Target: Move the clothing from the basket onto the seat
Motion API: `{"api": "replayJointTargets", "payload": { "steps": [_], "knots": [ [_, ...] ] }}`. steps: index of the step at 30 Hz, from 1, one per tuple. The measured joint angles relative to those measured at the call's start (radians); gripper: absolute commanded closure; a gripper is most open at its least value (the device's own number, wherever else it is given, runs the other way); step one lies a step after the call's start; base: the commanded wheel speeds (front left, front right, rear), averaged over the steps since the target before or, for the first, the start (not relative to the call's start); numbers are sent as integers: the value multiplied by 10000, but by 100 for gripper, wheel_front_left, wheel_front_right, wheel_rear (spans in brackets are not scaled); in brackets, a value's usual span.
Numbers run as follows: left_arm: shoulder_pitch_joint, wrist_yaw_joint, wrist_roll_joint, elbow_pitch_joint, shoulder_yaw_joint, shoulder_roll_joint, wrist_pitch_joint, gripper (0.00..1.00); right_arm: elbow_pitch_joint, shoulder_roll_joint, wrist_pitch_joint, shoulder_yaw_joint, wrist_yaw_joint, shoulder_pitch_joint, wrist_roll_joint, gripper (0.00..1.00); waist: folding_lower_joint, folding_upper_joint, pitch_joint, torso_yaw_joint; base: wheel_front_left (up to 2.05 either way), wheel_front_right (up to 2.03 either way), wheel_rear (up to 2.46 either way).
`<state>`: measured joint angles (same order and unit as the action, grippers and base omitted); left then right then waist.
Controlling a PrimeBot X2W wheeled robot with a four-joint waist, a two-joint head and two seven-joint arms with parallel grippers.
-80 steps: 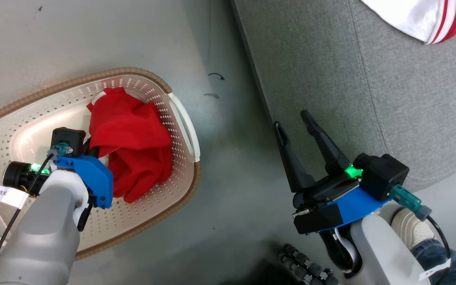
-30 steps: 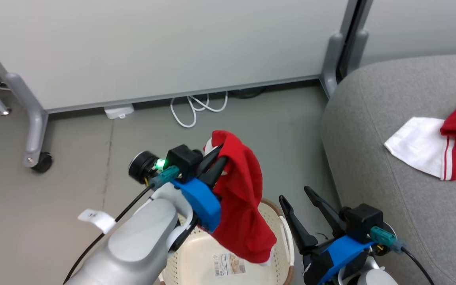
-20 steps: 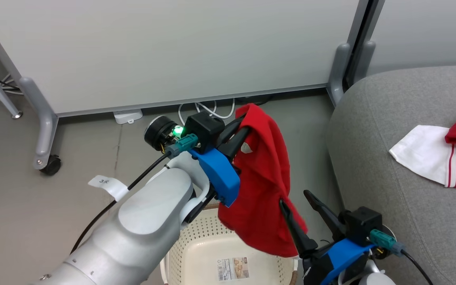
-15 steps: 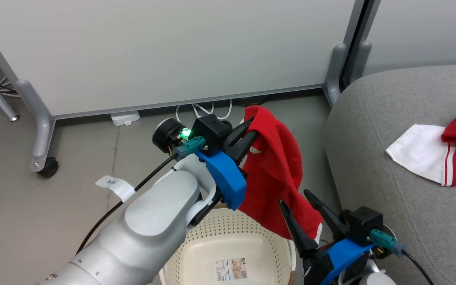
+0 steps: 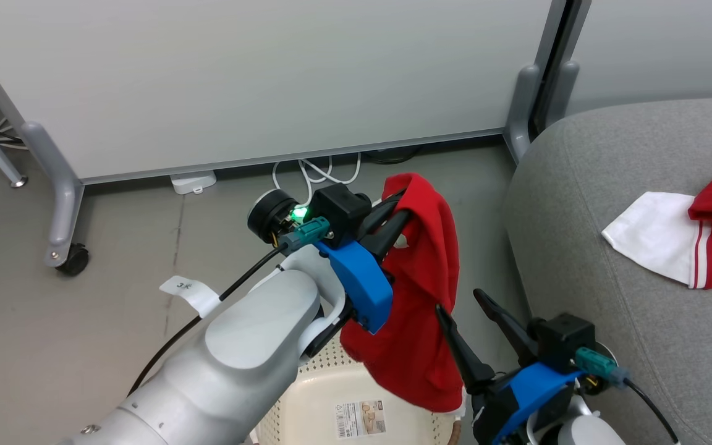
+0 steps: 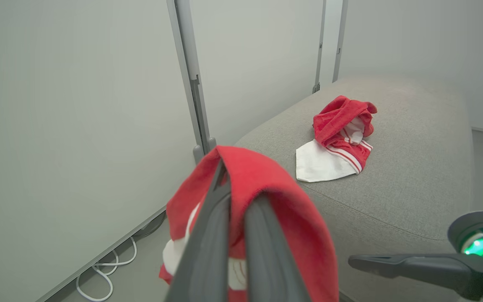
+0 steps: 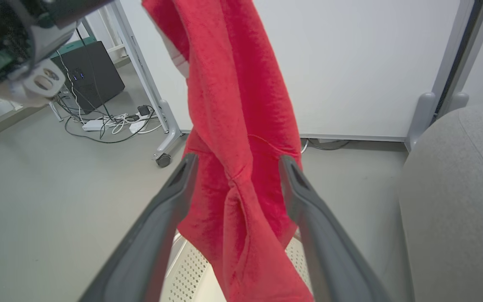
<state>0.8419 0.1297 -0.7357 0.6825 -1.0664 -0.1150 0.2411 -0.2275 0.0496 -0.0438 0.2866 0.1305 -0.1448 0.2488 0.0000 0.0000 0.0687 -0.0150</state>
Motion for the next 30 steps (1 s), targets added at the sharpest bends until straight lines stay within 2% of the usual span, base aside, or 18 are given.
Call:
{"api": "replayJointTargets", "payload": {
  "steps": [6,13,22,24,25,30],
  "knots": [
    [32,0,-134,50,-188,58,59,100,-619,0,171,255,0,-690,215,0,0,0,-10,51,0,0,0],
    [141,0,-309,102,-422,125,88,100,-1722,2,267,640,0,-1641,1112,0,0,0,-17,131,0,0,0],
    [175,0,-487,146,-665,182,153,100,-3239,2,244,1129,0,-2746,1066,1,1,0,-79,131,0,0,0],
    [196,0,-533,153,-717,184,159,100,-3490,2,165,1235,0,-2907,1175,57,1,0,-99,131,0,0,0],
    [204,0,-556,155,-744,184,161,100,-3605,2,128,1287,0,-2970,1254,100,0,0,-110,132,0,0,0],
    [206,0,-606,176,-828,184,171,100,-4008,0,-146,1546,0,-3164,1580,100,1,0,-172,133,0,0,0]
  ]
}}
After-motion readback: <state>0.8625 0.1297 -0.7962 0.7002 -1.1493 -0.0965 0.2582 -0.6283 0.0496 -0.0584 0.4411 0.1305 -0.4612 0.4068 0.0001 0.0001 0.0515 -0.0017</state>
